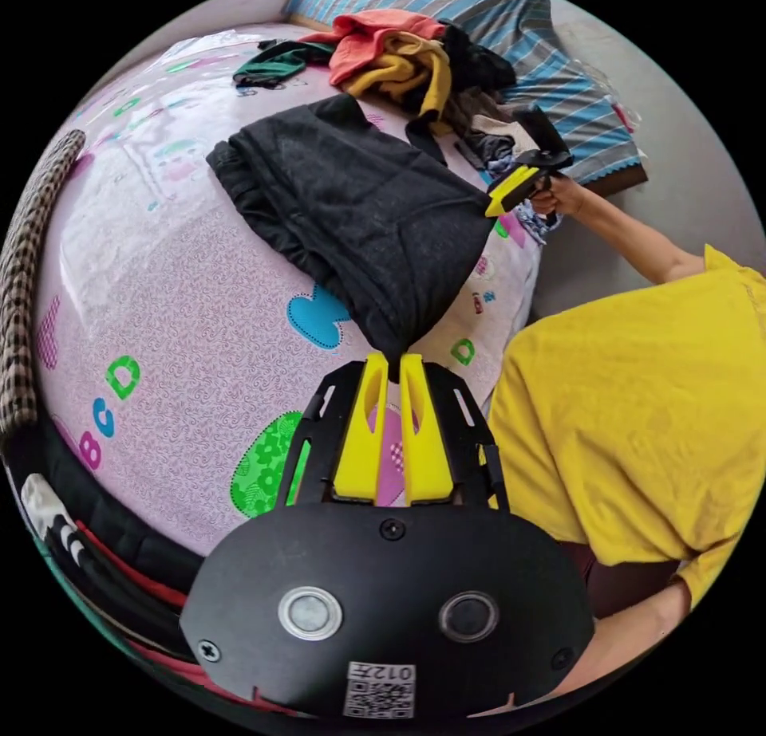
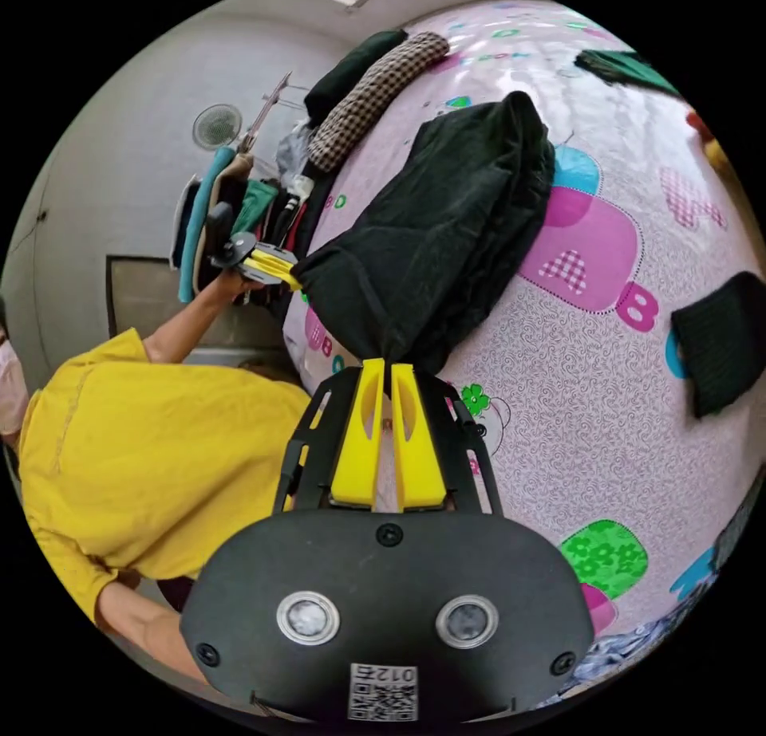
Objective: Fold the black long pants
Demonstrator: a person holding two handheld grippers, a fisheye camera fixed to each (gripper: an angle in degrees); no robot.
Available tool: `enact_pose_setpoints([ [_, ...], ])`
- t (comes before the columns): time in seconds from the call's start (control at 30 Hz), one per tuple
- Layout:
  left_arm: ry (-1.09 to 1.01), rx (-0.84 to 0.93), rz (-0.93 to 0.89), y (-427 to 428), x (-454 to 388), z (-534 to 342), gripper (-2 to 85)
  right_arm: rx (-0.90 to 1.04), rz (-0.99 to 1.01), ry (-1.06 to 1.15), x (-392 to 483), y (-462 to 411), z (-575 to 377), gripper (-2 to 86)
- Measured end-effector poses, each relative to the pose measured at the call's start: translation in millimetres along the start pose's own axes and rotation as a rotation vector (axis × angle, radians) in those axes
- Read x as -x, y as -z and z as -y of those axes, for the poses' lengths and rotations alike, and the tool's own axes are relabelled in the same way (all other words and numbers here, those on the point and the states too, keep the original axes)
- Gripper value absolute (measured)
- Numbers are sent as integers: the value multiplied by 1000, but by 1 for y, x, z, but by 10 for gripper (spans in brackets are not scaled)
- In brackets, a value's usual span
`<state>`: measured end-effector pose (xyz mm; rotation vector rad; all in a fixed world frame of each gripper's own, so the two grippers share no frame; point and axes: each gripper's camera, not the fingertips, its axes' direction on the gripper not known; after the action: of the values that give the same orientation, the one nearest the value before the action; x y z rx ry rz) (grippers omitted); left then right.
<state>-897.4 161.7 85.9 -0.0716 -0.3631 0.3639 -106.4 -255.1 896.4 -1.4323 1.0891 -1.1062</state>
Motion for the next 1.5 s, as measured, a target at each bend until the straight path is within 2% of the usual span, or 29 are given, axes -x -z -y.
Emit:
enact_pose_setpoints([
  [0.17, 52, 130, -16, -62, -6, -31, 12, 105, 56, -155, -39, -53, -25, 9],
  [0.3, 169, 93, -86, -69, -4, -59, 15, -25, 180, -309, -67, -72, -64, 16],
  [0.37, 180, 199, -28, -71, -8, -65, 20, -61, 197, -316, -67, -71, -72, 20],
  [0.43, 164, 227, 1, -65, -16, -72, 30, -77, 215, -313, -65, -69, -77, 23],
  [0.5, 203, 167, 79, -45, -25, -77, 53, -82, 208, -300, -61, -67, -80, 28],
  [0.63, 250, 37, 117, -17, -38, -68, 85, -79, 166, -275, -49, -63, -83, 41],
  [0.83, 315, 111, 31, -37, -25, -32, 97, -94, 80, -251, -34, -54, -89, 76],
  [0.93, 289, 140, -3, -52, -23, -29, 61, -136, 82, -269, -34, -54, -89, 69],
  [1.03, 362, 93, -30, -52, -20, -48, 34, -128, 27, -260, -32, -64, -85, 44],
  [1.1, 496, -7, -136, -55, -8, -80, 27, -121, -7, -280, -32, -73, -82, 35],
  [1.2, 574, -87, -234, -59, -3, -110, 29, -114, 3, -295, -32, -79, -81, 32],
  [1.37, 535, -177, -21, -14, -25, -110, 48, -211, -23, -292, -25, -52, -85, 46],
  [1.5, 446, -180, 12, -7, -30, -70, 69, -292, -43, -259, -15, -41, -61, 66],
])
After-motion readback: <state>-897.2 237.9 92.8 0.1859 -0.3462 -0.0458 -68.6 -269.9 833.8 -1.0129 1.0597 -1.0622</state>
